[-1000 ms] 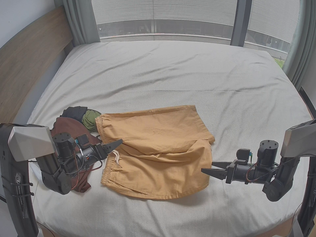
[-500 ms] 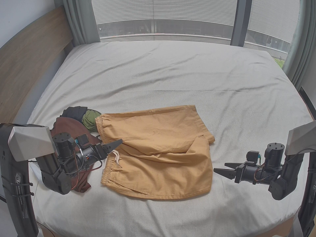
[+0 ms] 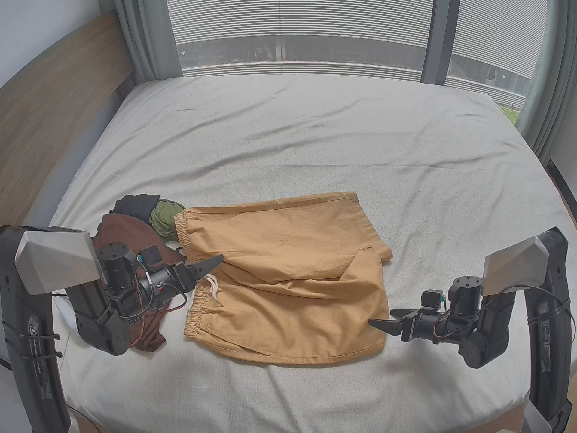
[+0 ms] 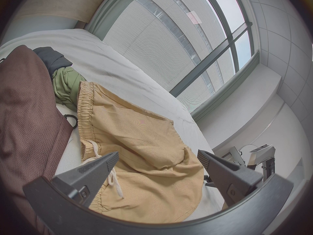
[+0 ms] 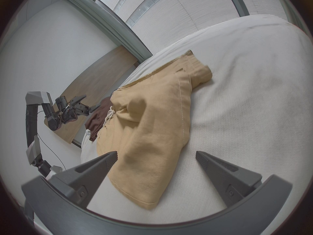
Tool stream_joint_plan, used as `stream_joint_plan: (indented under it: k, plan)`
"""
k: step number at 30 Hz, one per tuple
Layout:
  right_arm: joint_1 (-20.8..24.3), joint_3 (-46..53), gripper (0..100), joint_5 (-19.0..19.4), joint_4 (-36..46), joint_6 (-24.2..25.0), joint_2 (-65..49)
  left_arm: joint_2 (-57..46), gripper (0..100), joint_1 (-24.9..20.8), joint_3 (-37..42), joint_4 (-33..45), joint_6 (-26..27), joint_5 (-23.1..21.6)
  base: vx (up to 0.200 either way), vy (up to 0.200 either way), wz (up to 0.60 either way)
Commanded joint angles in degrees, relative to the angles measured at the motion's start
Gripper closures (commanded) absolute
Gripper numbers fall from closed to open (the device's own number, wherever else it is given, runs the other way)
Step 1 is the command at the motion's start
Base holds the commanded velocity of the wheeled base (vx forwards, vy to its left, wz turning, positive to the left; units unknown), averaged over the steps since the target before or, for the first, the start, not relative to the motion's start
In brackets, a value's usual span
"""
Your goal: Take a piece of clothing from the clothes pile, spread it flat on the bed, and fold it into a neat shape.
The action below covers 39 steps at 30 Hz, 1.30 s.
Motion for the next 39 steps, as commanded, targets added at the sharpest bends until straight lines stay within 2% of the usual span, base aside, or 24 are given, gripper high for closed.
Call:
stream_joint_plan:
  k: [1, 5, 13, 14, 16, 18, 24, 27, 34, 39]
  plan:
    - [1.3, -3.2, 0, 0.0, 0.4, 0.3, 4.8, 0.1, 0, 0.0, 0.0, 0.0, 0.0, 0.0, 0.0, 0.0, 0.0]
    - [2.4, -5.0, 0, 0.0, 0.6, 2.6, 5.0, 0.1, 0, -0.1, 0.1, 0.0, 0.0, 0.0, 0.0, 0.0, 0.0]
    - [7.5, -8.7, 0, 0.3, 0.1, 13.5, 5.1, 0.2, 0, 0.0, 0.1, 0.0, -0.1, 0.0, 0.0, 0.0, 0.0]
    - [8.1, -9.1, 0, 0.7, 0.0, 15.7, 5.1, 0.2, 0, 0.0, 0.1, 0.0, 0.0, 0.0, 0.0, 0.0, 0.0]
    - [8.3, -9.4, 0, 1.1, -0.1, 17.1, 4.9, 0.2, 0, 0.0, 0.1, 0.0, -0.1, 0.0, 0.0, 0.0, 0.0]
    - [8.3, -9.1, 0, 3.3, -0.1, 18.7, 4.4, 0.2, 0, 0.0, 0.1, 0.0, 0.0, 0.0, 0.0, 0.0, 0.0]
    - [7.7, -5.1, 0, 9.1, -0.2, 20.5, -0.5, 0.2, 0, 0.0, 0.1, 0.0, 0.0, 0.0, 0.0, 0.0, 0.0]
    - [6.4, -1.6, 0, 13.4, -0.3, 20.8, -5.3, 0.2, 0, -0.1, 0.2, 0.0, 0.0, 0.0, 0.0, 0.0, 0.0]
    - [4.1, 2.4, 0, 17.0, -0.3, 23.6, -12.8, 0.2, 0, -0.2, 0.2, 0.0, 0.0, 0.0, 0.0, 0.0, 0.0]
    - [2.5, 4.5, 0, 18.5, -0.3, 23.7, -15.6, 0.1, 0, -0.2, 0.2, 0.0, 0.0, 0.0, 0.0, 0.0, 0.0]
